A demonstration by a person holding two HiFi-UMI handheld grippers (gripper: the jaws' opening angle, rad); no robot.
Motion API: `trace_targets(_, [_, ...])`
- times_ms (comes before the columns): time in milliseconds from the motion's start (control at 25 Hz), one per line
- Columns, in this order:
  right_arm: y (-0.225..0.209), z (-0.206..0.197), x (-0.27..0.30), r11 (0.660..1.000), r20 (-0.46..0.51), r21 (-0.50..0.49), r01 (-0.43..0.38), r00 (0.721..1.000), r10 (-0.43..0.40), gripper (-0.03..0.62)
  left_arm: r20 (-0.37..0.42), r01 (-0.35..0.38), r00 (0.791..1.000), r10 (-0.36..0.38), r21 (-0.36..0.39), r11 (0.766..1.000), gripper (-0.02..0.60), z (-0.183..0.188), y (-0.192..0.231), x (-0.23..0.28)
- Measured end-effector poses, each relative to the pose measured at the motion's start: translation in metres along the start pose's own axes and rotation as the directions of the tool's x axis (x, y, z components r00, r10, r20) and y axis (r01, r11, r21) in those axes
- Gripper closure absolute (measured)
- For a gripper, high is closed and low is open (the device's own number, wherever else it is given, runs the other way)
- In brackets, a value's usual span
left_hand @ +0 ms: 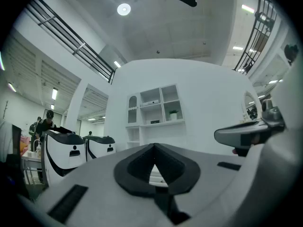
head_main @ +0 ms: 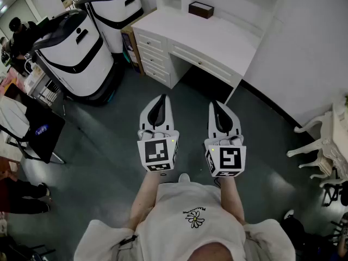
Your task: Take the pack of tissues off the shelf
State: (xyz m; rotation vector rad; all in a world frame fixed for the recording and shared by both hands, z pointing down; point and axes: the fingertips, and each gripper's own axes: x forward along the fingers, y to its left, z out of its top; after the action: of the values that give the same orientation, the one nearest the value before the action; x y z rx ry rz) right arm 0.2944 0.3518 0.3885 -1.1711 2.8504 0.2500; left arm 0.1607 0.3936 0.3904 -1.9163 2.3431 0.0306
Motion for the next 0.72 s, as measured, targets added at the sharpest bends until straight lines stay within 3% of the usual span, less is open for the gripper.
trace_targets(480, [0.006,-0.006,0.006,0.998,-0.007,0.025,-0.054,0.998,0.055,0.591,-0.013,0.006,1.0,-0.006,-0.008,1.0,0.583,-0.008,-0.007,-0.007])
trace_targets(720, [0.005,-0.009,0.013,0.998,0.01,0.038,-0.043,0.999,0.043,0.591,-0.01,0.003,1.0,-0.003,-0.029,1.0,0.583,-0.011,-0.003,-0.005])
